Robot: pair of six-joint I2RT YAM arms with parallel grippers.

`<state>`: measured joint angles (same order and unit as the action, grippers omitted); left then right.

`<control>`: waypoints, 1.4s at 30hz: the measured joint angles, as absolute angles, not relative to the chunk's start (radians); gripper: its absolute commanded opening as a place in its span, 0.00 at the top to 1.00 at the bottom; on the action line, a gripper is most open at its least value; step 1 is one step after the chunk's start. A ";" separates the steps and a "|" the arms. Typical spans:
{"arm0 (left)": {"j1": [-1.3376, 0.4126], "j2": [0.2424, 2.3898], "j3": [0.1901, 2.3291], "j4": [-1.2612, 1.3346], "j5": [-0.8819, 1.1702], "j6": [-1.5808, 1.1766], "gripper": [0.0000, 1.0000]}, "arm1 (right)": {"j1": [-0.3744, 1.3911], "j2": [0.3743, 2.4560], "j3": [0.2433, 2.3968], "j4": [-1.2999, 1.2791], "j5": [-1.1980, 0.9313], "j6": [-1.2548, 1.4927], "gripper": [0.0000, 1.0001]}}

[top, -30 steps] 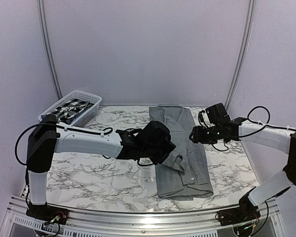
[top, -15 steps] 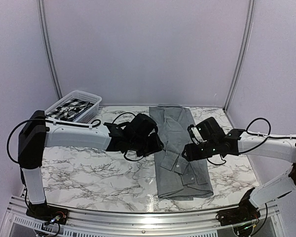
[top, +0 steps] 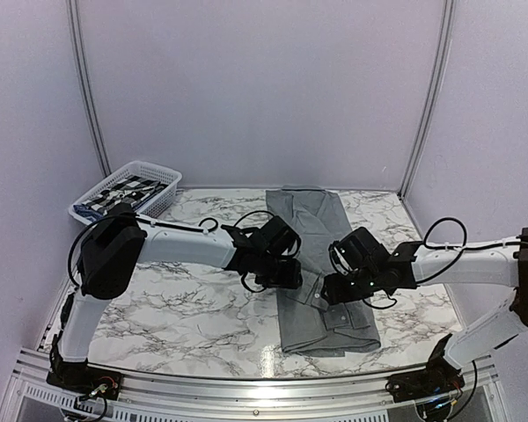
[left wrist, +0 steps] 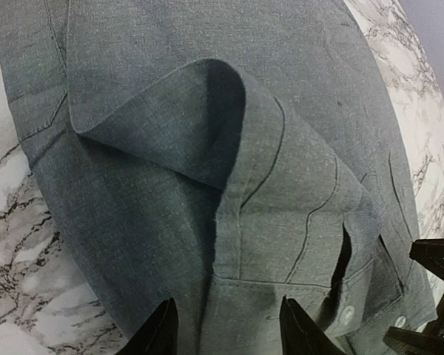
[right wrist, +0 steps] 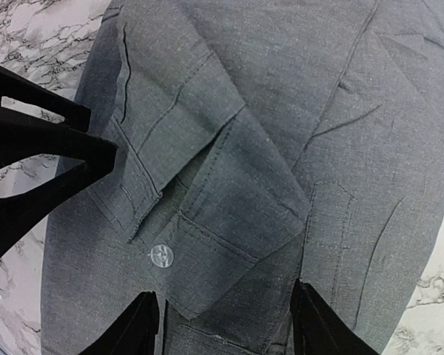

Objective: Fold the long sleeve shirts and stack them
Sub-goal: Fold the sleeve of the rectangle-folded shirt.

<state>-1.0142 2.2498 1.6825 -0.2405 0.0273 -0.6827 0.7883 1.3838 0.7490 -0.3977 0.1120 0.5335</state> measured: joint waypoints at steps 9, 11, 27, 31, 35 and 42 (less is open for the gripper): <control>-1.001 2.276 1.719 -0.257 0.097 -0.622 0.54 | 0.788 1.411 0.741 -0.371 0.110 0.551 0.43; -1.002 2.276 1.721 -0.257 0.114 -0.621 0.58 | 0.788 1.417 0.740 -0.367 0.110 0.551 0.43; -1.011 2.292 1.721 -0.260 0.142 -0.667 1.00 | 0.788 1.430 0.734 -0.352 0.106 0.554 0.43; -1.015 2.292 1.711 -0.260 0.150 -0.686 1.00 | 0.788 1.430 0.730 -0.352 0.107 0.554 0.43; -1.018 2.287 1.689 -0.259 0.157 -0.711 1.00 | 0.788 1.430 0.711 -0.355 0.108 0.554 0.45; -1.025 2.247 1.659 -0.259 0.178 -0.760 1.00 | 0.789 1.428 0.704 -0.360 0.113 0.565 0.51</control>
